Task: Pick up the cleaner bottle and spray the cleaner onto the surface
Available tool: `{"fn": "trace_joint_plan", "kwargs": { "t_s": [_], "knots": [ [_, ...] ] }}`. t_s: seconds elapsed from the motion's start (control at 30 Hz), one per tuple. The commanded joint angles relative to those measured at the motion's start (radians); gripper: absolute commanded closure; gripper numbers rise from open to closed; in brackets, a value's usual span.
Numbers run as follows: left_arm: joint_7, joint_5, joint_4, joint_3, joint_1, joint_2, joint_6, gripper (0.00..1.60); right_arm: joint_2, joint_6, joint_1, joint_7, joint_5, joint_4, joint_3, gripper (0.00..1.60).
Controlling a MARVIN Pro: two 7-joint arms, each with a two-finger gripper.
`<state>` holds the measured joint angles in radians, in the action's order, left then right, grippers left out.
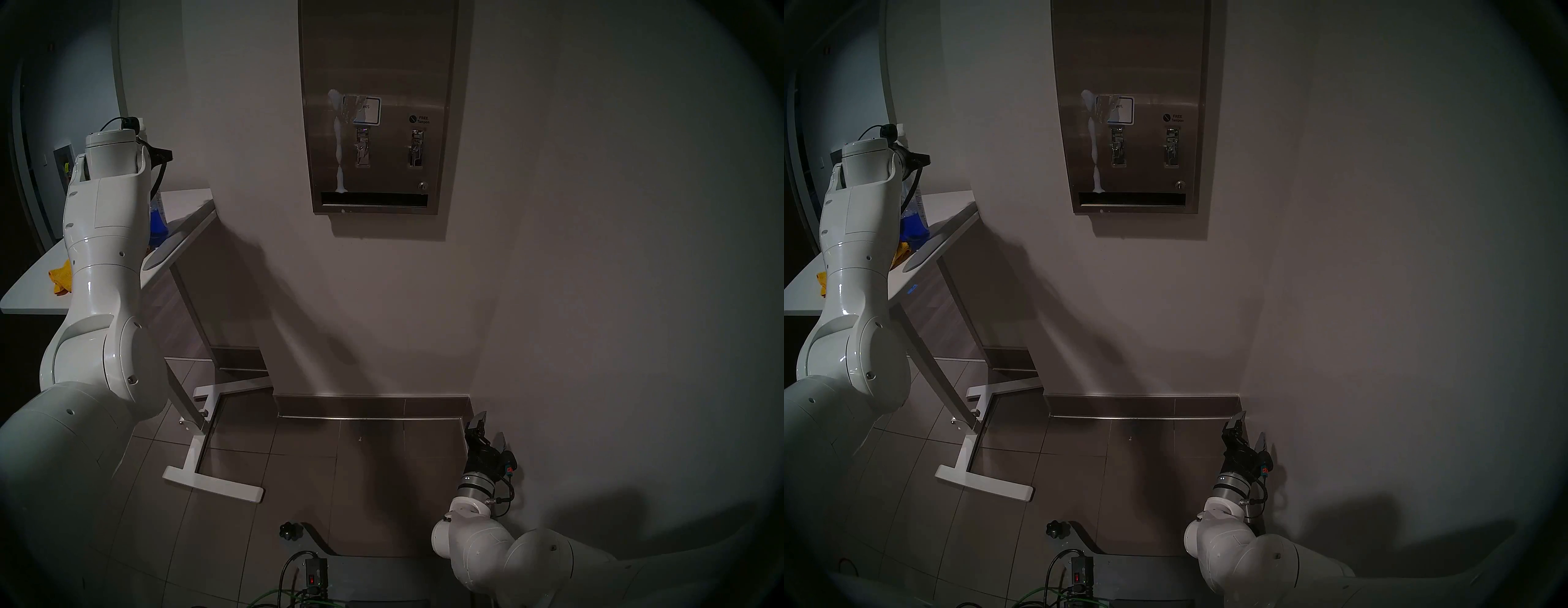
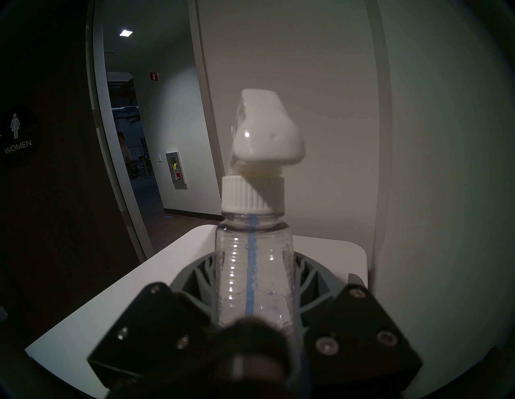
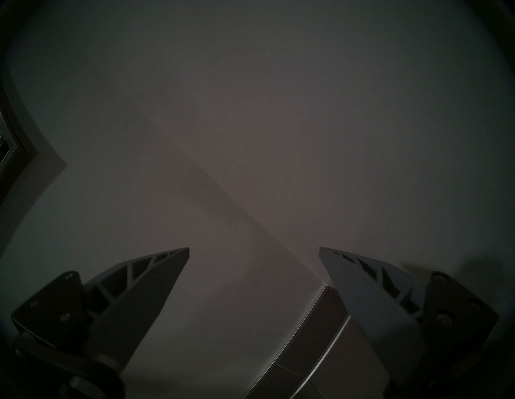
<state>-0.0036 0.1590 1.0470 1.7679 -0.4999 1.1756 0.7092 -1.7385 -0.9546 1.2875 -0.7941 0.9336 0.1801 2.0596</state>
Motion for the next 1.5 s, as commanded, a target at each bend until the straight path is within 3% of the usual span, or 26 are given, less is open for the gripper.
{"fn": "trace_joint_plan", "kwargs": {
  "t_s": [0.0,1.47],
  "knots": [
    [0.0,0.001,0.024,-0.002,0.095,-0.024,-0.032,1.6,0.003,-0.005,-0.011,-0.015,-0.001,0.016,-0.001,0.0],
    [-0.001,0.003,-0.075,-0.038,0.155,-0.061,-0.034,1.6,0.006,-0.005,-0.004,-0.014,0.02,0.008,0.021,0.0]
  ]
}}
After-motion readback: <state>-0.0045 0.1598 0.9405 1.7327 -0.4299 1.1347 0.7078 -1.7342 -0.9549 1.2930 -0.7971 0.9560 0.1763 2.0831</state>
